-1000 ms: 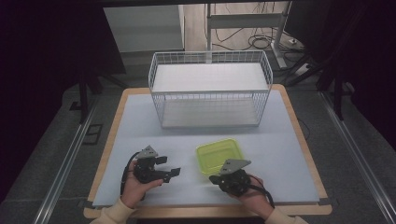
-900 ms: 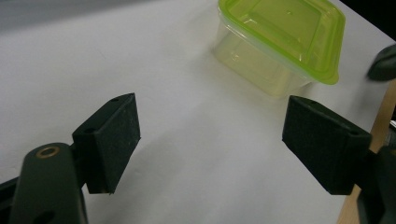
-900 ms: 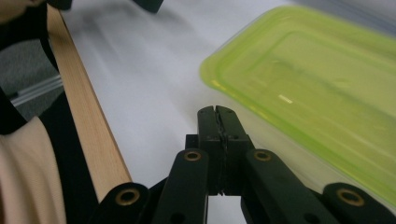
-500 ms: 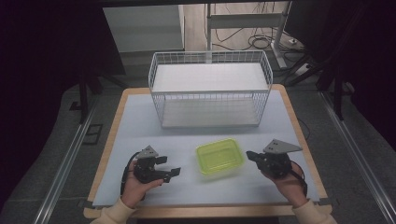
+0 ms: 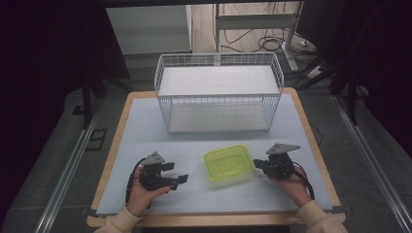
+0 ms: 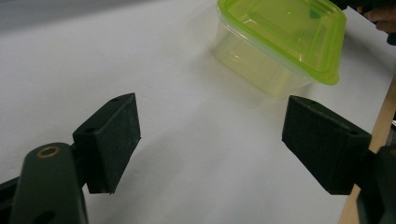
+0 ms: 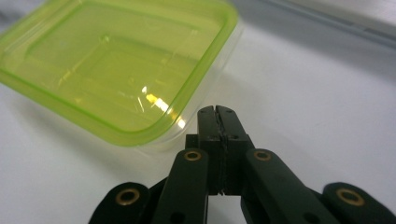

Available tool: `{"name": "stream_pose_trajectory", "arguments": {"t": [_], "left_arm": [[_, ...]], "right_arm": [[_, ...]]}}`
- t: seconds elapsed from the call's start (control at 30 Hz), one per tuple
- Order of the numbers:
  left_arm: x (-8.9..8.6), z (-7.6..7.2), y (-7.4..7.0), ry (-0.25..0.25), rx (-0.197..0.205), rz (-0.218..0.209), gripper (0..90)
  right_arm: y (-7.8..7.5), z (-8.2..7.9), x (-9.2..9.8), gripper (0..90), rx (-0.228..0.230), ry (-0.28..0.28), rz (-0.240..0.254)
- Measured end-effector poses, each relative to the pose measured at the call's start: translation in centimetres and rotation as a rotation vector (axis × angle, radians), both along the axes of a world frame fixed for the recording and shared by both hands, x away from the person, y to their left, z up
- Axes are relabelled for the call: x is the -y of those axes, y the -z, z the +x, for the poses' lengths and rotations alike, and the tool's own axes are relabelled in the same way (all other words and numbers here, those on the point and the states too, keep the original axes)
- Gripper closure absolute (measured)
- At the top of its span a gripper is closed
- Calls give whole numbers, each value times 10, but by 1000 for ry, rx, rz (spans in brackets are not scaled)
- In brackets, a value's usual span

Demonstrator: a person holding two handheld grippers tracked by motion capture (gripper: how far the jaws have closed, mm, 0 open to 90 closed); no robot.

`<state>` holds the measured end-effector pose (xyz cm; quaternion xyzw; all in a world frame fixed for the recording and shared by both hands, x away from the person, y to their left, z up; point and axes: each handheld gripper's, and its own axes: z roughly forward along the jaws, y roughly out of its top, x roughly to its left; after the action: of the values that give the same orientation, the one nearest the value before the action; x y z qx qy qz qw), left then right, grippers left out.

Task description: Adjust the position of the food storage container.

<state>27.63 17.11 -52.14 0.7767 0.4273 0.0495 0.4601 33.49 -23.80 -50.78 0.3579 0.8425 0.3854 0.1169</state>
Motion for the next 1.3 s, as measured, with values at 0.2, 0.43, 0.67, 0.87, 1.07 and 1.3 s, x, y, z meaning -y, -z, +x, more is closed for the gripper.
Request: {"name": "stream_pose_trajectory", "arguments": {"t": [0.2,0.43,0.67,0.87,1.07,1.3], "left_arm": [[0,0,0,1,-3,0,187],[0,0,0,1,-4,0,186],[-1,0,0,4,-1,1,187],[-1,0,0,3,0,1,187],[-1,0,0,-1,-4,-4,186],[-1,1,1,-1,-5,-4,186]], "right_arm": [[8,2,-4,895,-23,-17,0],[11,0,-7,895,-36,-40,1],[12,-5,-11,895,-35,-62,-10],[12,-11,-16,895,-34,-90,-16],[12,-15,-23,894,-32,-113,-17],[11,-16,-27,894,-15,-107,-26]]}}
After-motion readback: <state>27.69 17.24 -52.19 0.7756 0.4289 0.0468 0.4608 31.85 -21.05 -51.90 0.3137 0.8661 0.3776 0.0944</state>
